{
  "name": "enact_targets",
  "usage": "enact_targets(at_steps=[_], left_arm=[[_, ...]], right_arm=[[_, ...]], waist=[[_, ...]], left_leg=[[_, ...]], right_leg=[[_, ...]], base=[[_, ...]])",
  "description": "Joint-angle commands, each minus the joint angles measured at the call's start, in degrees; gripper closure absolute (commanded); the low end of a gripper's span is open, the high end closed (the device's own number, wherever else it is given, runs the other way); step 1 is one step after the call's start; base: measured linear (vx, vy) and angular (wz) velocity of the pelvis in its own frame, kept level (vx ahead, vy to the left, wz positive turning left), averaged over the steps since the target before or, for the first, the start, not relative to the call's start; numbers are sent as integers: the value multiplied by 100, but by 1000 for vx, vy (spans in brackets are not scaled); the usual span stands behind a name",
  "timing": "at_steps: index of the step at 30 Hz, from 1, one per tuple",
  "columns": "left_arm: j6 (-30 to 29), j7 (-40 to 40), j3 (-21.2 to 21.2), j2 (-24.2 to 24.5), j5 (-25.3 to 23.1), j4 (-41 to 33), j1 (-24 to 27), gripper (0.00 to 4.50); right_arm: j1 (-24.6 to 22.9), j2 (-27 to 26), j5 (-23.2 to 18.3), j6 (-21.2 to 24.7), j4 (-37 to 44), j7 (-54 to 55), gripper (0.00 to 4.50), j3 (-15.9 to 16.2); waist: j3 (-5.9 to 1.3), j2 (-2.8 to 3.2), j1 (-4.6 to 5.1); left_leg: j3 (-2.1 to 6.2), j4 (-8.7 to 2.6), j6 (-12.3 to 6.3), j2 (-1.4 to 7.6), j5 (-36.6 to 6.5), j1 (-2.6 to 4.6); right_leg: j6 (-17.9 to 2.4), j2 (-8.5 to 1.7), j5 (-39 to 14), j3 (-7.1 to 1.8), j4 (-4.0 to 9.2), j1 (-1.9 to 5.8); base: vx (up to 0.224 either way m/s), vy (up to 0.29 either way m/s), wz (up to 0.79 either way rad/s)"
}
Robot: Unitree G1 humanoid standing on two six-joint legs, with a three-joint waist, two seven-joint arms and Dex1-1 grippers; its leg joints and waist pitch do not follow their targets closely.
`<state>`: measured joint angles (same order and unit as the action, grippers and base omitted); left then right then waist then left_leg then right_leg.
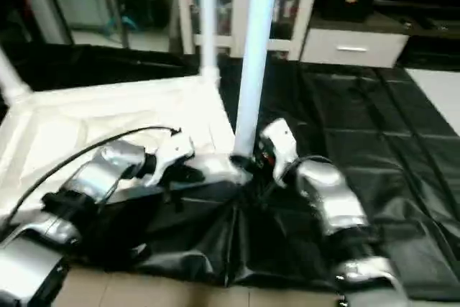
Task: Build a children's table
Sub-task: Rotate leg to tighten
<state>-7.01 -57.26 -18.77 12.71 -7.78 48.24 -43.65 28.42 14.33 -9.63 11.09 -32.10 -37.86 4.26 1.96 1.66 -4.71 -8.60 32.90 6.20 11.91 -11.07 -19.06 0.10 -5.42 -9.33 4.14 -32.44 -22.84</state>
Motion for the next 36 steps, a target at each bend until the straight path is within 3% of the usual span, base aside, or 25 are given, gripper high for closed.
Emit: enact_targets(at_steps=[1,2,4,5,6,7,9,11,16,18,19,22,24,27,28,29,30,31,32,33,34,36], left_arm=[[35,311,-65,-285,-36,137,-167,450],[-26,618,-28,-414,-74,265,-291,450],[-153,1016,59,-626,-108,454,-478,450],[-211,1136,96,-701,-104,511,-541,450],[-235,1321,140,-786,-110,615,-634,450],[-235,1323,141,-787,-110,616,-635,450],[-184,1878,217,-920,-175,874,-835,450],[-159,2127,265,-960,-193,987,-922,450],[-32,2365,366,-1001,-196,1242,-1059,450],[-3,2246,383,-978,-162,1256,-1050,450],[-3,2246,383,-978,-162,1256,-1050,450],[-4,2098,348,-918,-167,1169,-990,450],[48,1850,330,-837,-119,1107,-909,450],[204,1433,236,-698,-104,1024,-740,450],[204,1433,236,-698,-104,1024,-740,450],[244,1306,201,-658,-108,1005,-689,450],[317,827,82,-530,-110,879,-504,450],[324,570,15,-456,-106,785,-404,450],[363,299,-54,-385,-93,691,-314,450],[384,167,-85,-350,-85,645,-275,450],[378,-54,-152,-274,-80,544,-197,450],[311,-541,-294,-124,-72,364,-71,450]], right_arm=[[-22,-214,235,273,-557,661,242,38],[53,-389,258,250,-780,1153,243,-76],[171,-673,248,196,-1103,1889,243,-233],[213,-777,235,174,-1206,2126,243,-286],[296,-939,203,148,-1368,2452,243,-391],[297,-941,203,147,-1370,2455,243,-392],[533,-1244,71,43,-1801,3182,243,-679],[646,-1344,59,-46,-1980,3505,243,-766],[890,-1527,221,-442,-2325,3926,243,-833],[980,-1643,-76,-704,-2311,3600,243,-1071],[980,-1643,-76,-704,-2311,3600,243,-1071],[939,-1572,-125,-762,-2093,3155,172,-1019],[854,-1360,-55,-855,-1776,2824,165,-891],[724,-1001,-198,-751,-1301,2331,126,-894],[724,-1001,-198,-751,-1301,2331,119,-894],[689,-913,-279,-670,-1181,2158,108,-919],[561,-580,-391,-506,-901,1392,108,-934],[465,-375,-411,-412,-723,947,88,-869],[376,-183,-427,-345,-561,545,82,-782],[330,-90,-441,-312,-477,355,74,-729],[206,124,-487,-207,-260,-92,74,-579],[-20,482,-630,-53,139,-897,44,-336]], waist=[[-221,29,59],[-208,38,101],[-227,111,143],[-222,111,174],[-198,103,207],[-174,144,240],[-172,155,287],[-152,189,334],[-144,198,345],[-150,179,351],[-155,202,342],[-169,167,293],[-202,160,259],[-265,139,147],[-262,97,135],[-292,69,80],[-313,111,42],[-317,88,9],[-359,99,-20],[-359,99,-20],[-381,109,-89],[-382,48,-167]], left_leg=[[36,-495,-16,-20,-2644,-35],[48,-512,-39,-27,-2745,-45],[63,-511,-46,-13,-2903,21],[72,-518,-69,3,-3026,52],[76,-536,-112,5,-3179,37],[65,-536,-138,2,-3395,86],[68,-513,-156,0,-3561,166],[84,-539,-211,28,-3732,146],[56,-532,-232,-2,-3706,150],[68,-528,-254,2,-3616,113],[77,-535,-259,19,-3606,106],[56,-544,-268,-2,-3273,44],[39,-551,-303,11,-2974,0],[-41,-524,-391,25,-2055,-80],[-65,-511,-454,13,-1933,-99],[-106,-465,-516,7,-1712,-79],[-136,-432,-587,10,-1552,-70],[-170,-399,-721,20,-1434,-67],[-159,-364,-833,35,-1074,-137],[-159,-364,-833,35,-1074,-137],[-171,-306,-957,34,-686,-154],[-205,-235,-1129,13,-326,-181]], right_leg=[[-402,-226,-3428,-5,559,207],[-365,-207,-3427,34,590,222],[-457,-226,-3232,52,610,198],[-525,-217,-3046,107,643,214],[-527,-207,-2983,156,654,238],[-479,-201,-3086,214,714,209],[-457,-206,-3065,300,758,190],[-352,-223,-2999,391,763,246],[-316,-271,-3063,429,807,242],[-240,-305,-3148,474,813,288],[-263,-334,-3078,451,789,286],[-470,-360,-2883,362,732,292],[-649,-369,-2561,294,667,312],[-1128,-356,-1602,161,484,333],[-1156,-338,-1533,143,490,337],[-1267,-332,-1393,86,442,295],[-1380,-322,-1216,55,401,277],[-1476,-301,-1042,37,376,263],[-1559,-301,-598,24,280,319],[-1559,-301,-598,24,280,319],[-1687,-291,-77,17,192,301],[-1817,-274,438,3,112,305]], base=[[0,0,0],[0,0,0],[0,0,0],[0,0,0],[0,0,0],[0,0,0],[-12,25,-2],[0,0,0],[0,0,0],[0,0,0],[0,0,0],[0,0,0],[0,0,0],[0,0,0],[0,0,0],[0,0,0],[65,-43,10],[79,-38,11],[79,-38,11],[76,-36,4],[62,-45,-1],[57,-42,0]])
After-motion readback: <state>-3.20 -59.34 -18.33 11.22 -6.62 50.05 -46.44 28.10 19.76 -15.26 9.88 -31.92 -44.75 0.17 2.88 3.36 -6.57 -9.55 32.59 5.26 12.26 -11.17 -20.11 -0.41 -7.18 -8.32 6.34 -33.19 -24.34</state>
